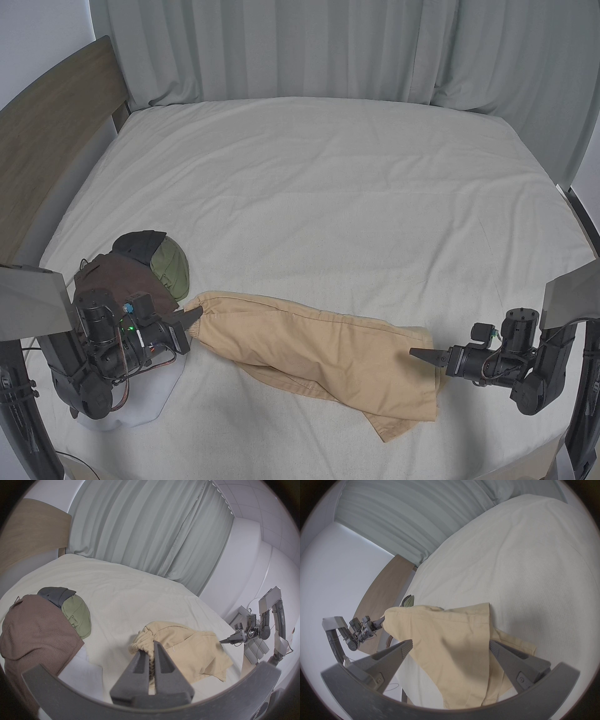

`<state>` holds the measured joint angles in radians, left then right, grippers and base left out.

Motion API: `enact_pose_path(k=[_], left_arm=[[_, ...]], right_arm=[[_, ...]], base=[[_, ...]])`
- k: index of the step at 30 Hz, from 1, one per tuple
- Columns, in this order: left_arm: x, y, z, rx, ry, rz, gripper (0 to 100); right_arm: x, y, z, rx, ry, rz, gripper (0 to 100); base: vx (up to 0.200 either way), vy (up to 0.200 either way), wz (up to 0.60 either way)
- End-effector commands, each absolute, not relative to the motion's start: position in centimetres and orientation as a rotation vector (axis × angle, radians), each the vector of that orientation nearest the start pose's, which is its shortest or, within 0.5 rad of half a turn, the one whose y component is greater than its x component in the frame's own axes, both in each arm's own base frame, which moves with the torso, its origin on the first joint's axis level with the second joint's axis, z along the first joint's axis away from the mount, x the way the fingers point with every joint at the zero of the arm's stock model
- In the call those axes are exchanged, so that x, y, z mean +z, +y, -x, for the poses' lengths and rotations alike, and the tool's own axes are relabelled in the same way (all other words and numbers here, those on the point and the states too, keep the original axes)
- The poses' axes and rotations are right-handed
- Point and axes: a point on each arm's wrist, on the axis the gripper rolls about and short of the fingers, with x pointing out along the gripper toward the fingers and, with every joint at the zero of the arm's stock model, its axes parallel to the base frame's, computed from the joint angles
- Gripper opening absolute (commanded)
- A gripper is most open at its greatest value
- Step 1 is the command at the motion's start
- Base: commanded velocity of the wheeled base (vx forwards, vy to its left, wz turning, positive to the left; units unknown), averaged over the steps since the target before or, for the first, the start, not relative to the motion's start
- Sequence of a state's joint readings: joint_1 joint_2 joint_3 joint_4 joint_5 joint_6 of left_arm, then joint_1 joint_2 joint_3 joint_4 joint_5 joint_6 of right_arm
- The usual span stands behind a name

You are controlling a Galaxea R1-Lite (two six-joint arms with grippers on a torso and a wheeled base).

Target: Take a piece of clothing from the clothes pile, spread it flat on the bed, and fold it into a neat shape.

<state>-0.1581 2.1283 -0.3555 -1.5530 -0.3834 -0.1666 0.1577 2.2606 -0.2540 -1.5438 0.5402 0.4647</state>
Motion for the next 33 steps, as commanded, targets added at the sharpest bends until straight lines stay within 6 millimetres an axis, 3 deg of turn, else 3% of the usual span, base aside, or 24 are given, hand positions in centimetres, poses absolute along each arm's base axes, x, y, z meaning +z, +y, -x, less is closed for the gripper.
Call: enact_pose_path(k=[1, 19, 28, 29, 33], left_arm=[[4.6, -5.5, -29.1, -0.520, 0.265, 0.187, 0], [4.7, -5.5, -29.1, -0.522, 0.262, 0.187, 0], [4.7, -5.5, -29.1, -0.522, 0.262, 0.186, 0], [4.7, -5.5, -29.1, -0.522, 0.262, 0.186, 0], [4.7, -5.5, -29.1, -0.522, 0.262, 0.187, 0]], right_arm=[[-0.3, 5.5, -27.7, 0.563, 0.602, -0.557, 100], [1.2, 5.9, -28.3, 0.588, 0.555, -0.598, 100], [0.8, 6.0, -28.9, 0.581, 0.552, -0.599, 100], [0.8, 5.9, -28.9, 0.580, 0.550, -0.599, 0], [0.9, 5.9, -28.9, 0.579, 0.548, -0.599, 0]], base=[[0.000, 0.000, 0.00], [0.000, 0.000, 0.00], [0.000, 0.000, 0.00], [0.000, 0.000, 0.00], [0.000, 0.000, 0.00]])
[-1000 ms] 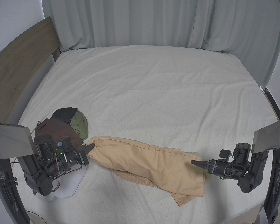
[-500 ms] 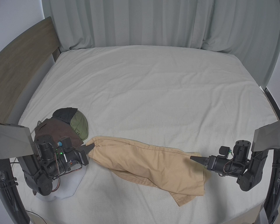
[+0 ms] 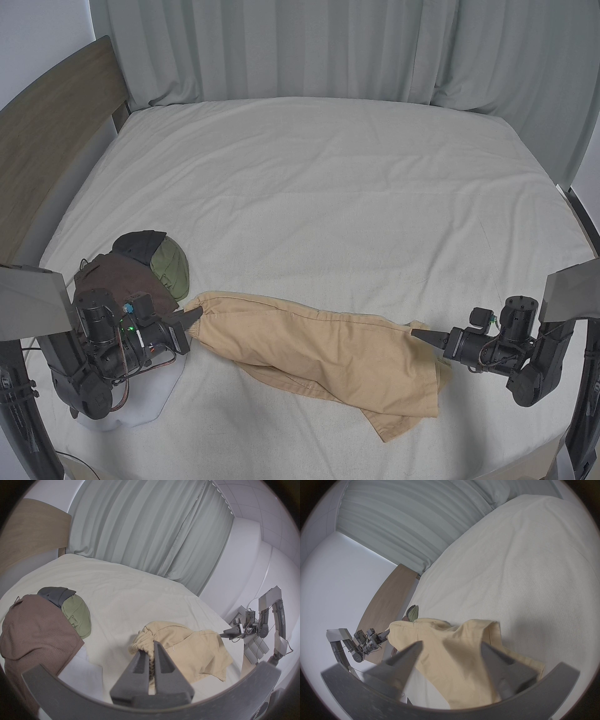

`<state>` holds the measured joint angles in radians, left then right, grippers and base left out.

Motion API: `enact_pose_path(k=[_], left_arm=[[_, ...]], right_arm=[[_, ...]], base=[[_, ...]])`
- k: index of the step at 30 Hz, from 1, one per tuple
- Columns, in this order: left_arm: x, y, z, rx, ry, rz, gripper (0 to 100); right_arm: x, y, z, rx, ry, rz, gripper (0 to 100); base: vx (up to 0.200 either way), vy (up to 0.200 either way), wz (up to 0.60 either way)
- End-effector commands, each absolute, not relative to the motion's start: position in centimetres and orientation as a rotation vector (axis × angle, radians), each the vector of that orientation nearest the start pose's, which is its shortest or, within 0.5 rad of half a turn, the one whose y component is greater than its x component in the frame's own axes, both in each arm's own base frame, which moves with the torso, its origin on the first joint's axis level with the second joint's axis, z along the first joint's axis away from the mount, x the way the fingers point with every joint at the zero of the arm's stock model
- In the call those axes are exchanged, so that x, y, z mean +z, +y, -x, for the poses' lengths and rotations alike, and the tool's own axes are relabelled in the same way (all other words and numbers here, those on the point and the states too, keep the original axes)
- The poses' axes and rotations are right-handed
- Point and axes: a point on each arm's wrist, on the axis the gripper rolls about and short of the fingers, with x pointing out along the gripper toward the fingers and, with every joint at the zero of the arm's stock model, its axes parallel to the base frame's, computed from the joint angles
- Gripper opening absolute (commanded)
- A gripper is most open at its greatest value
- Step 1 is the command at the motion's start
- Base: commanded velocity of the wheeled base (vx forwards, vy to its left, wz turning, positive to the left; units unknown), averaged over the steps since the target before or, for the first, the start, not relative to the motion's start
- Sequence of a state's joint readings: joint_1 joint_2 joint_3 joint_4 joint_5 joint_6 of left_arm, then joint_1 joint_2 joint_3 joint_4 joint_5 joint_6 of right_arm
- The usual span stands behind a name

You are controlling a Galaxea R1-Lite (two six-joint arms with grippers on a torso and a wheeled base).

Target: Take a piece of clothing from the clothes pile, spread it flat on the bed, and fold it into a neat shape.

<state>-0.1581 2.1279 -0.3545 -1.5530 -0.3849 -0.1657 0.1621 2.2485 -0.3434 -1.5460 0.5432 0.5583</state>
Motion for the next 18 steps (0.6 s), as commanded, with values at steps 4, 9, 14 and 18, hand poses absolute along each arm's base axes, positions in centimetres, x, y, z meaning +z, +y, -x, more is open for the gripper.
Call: enact_pose_path(k=[4, 9, 14, 18], left_arm=[[4.7, -5.5, -29.1, -0.522, 0.262, 0.186, 0], [4.7, -5.5, -29.1, -0.522, 0.262, 0.186, 0], [4.7, -5.5, -29.1, -0.522, 0.262, 0.186, 0], [4.6, -5.4, -29.1, -0.519, 0.263, 0.186, 0]], right_arm=[[0.8, 5.7, -28.7, 0.575, 0.556, -0.600, 0], [0.9, 5.6, -28.0, 0.578, 0.571, -0.601, 0], [1.4, 5.5, -26.2, 0.633, 0.613, -0.601, 0], [1.0, 5.5, -24.7, 0.666, 0.668, -0.580, 0]], base=[[0.000, 0.000, 0.00], [0.000, 0.000, 0.00], [0.000, 0.000, 0.00], [0.000, 0.000, 0.00]])
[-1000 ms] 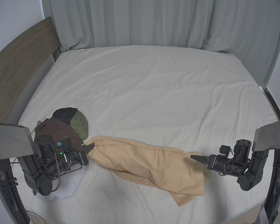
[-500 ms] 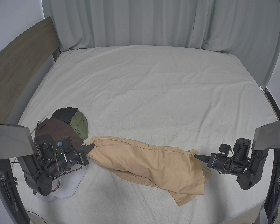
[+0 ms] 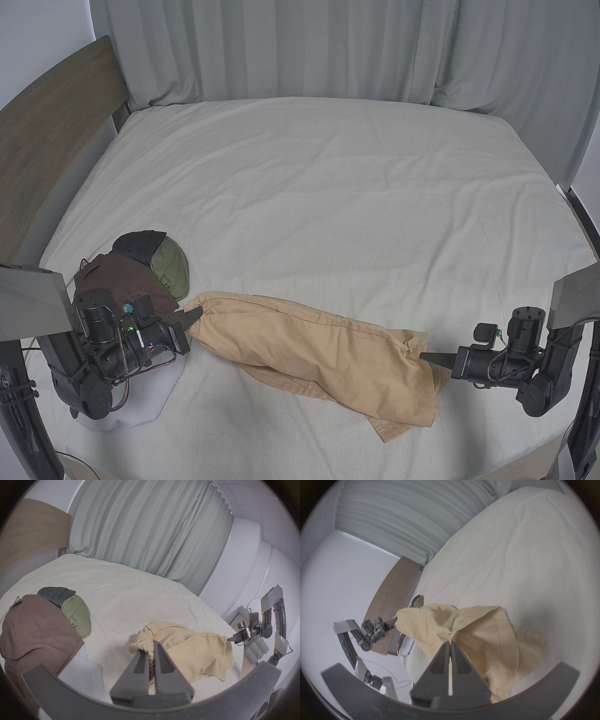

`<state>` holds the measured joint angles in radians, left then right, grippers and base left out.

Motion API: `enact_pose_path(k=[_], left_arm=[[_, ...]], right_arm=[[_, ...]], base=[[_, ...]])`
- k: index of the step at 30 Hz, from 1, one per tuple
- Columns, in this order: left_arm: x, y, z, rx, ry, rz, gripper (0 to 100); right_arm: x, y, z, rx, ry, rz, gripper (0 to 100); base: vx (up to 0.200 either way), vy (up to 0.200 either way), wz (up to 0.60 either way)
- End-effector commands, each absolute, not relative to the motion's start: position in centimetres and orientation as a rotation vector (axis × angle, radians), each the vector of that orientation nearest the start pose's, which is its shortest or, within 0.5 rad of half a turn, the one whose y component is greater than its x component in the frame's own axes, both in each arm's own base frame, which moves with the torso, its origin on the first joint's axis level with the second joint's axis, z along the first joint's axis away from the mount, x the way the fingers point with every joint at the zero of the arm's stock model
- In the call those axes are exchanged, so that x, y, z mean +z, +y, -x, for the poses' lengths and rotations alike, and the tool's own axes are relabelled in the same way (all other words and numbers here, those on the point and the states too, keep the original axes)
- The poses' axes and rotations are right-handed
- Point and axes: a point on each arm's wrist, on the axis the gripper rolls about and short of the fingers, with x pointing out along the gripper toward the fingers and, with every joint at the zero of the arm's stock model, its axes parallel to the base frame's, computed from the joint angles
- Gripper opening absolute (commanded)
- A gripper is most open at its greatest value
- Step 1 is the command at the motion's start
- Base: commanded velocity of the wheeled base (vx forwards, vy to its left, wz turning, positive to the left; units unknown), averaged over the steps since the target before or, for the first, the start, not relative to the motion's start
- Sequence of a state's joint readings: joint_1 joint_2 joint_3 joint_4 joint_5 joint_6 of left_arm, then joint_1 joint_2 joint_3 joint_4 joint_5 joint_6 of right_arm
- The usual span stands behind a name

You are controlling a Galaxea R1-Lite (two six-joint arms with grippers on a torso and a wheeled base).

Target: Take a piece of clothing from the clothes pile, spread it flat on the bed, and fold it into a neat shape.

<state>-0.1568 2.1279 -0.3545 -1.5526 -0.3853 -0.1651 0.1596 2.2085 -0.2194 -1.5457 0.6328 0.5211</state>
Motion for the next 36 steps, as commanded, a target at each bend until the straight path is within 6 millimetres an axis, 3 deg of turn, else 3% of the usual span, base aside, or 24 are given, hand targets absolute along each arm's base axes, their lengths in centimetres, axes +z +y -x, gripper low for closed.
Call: enact_pose_path(k=[1, 14, 28, 29, 36], left_arm=[[4.6, -5.4, -29.1, -0.517, 0.263, 0.186, 0], [3.6, -3.5, -28.0, -0.532, 0.323, 0.172, 0], [3.3, -3.7, -27.8, -0.536, 0.335, 0.166, 0], [3.3, -3.7, -27.8, -0.538, 0.335, 0.166, 0], [3.3, -3.8, -27.9, -0.540, 0.333, 0.165, 0]], right_arm=[[0.8, 5.4, -24.3, 0.666, 0.681, -0.570, 0], [-3.2, 5.3, -22.3, 0.663, 0.843, -0.462, 0], [-3.2, 5.3, -23.1, 0.661, 0.810, -0.453, 0], [-3.2, 5.3, -23.1, 0.663, 0.813, -0.453, 100], [-3.2, 5.6, -23.5, 0.676, 0.798, -0.453, 100]], base=[[0.000, 0.000, 0.00], [0.000, 0.000, 0.00], [0.000, 0.000, 0.00], [0.000, 0.000, 0.00], [0.000, 0.000, 0.00]])
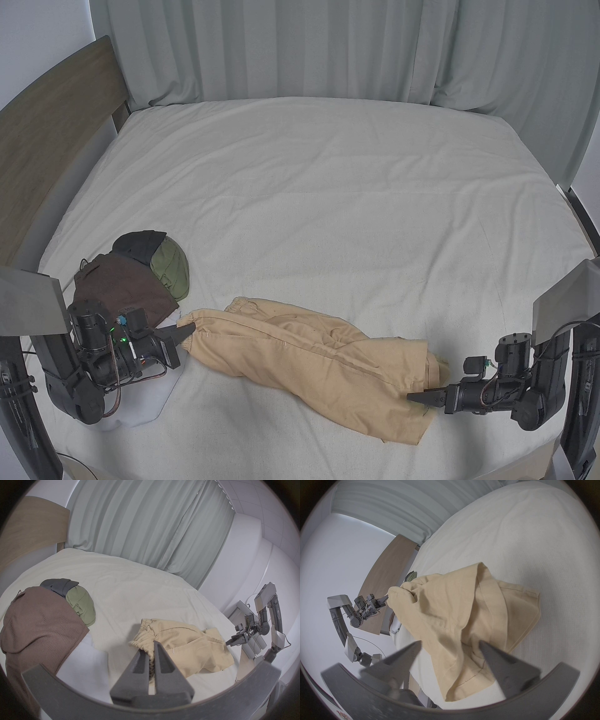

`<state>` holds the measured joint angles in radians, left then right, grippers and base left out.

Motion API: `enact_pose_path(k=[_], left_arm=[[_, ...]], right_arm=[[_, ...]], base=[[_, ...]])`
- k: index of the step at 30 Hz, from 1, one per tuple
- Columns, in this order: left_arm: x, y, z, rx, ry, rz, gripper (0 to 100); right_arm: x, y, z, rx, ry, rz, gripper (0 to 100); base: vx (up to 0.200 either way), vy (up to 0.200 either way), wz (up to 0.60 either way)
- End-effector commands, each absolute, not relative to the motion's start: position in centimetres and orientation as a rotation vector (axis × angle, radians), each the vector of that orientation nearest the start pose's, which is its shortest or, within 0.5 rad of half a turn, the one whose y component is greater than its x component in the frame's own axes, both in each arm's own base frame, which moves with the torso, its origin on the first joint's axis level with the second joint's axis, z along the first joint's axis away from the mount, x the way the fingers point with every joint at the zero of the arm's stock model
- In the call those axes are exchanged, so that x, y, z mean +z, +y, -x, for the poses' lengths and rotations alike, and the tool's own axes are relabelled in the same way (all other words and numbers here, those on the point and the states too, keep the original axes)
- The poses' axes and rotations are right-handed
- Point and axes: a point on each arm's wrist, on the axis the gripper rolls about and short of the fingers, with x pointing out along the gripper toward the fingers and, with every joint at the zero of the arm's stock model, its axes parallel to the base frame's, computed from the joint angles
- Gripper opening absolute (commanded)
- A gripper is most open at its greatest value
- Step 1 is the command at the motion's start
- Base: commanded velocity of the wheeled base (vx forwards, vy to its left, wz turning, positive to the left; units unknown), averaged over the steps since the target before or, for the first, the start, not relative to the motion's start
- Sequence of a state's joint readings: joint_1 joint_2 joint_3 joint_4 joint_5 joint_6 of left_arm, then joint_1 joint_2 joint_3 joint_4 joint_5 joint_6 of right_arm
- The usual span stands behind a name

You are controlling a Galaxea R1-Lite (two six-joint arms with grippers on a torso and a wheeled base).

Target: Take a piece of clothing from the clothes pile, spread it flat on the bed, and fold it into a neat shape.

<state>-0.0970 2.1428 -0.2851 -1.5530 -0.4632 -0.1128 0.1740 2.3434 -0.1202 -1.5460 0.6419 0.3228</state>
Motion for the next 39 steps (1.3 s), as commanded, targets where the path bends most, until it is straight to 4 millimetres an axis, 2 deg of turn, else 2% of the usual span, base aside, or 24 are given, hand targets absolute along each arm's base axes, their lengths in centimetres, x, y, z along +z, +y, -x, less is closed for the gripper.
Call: enact_pose_path(k=[1, 7, 13, 14, 23, 31, 39], left_arm=[[3.3, -3.8, -27.9, -0.540, 0.333, 0.165, 0], [3.4, -3.7, -27.9, -0.538, 0.329, 0.165, 0], [3.4, -3.8, -27.9, -0.540, 0.328, 0.164, 0], [3.4, -3.8, -27.9, -0.540, 0.330, 0.165, 0], [3.4, -3.7, -28.0, -0.539, 0.326, 0.163, 0], [3.4, -3.8, -27.9, -0.540, 0.328, 0.163, 0], [3.4, -3.8, -27.9, -0.542, 0.328, 0.163, 0]], right_arm=[[-3.2, 5.6, -23.5, 0.676, 0.798, -0.453, 100], [-3.0, 6.3, -24.6, 0.701, 0.760, -0.445, 100], [-2.7, 6.7, -24.6, 0.715, 0.758, -0.456, 100], [-2.7, 6.7, -24.6, 0.715, 0.757, -0.457, 0], [-2.6, 6.6, -24.6, 0.715, 0.758, -0.465, 0], [1.1, 5.2, -24.1, 0.763, 0.677, -0.565, 0], [1.5, 4.9, -23.9, 0.794, 0.670, -0.573, 0]], base=[[0.000, 0.000, 0.00], [0.000, 0.000, 0.00], [0.000, 0.000, 0.00], [0.000, 0.000, 0.00], [0.000, 0.000, 0.00], [0.000, 0.000, 0.00], [0.000, 0.000, 0.00]])
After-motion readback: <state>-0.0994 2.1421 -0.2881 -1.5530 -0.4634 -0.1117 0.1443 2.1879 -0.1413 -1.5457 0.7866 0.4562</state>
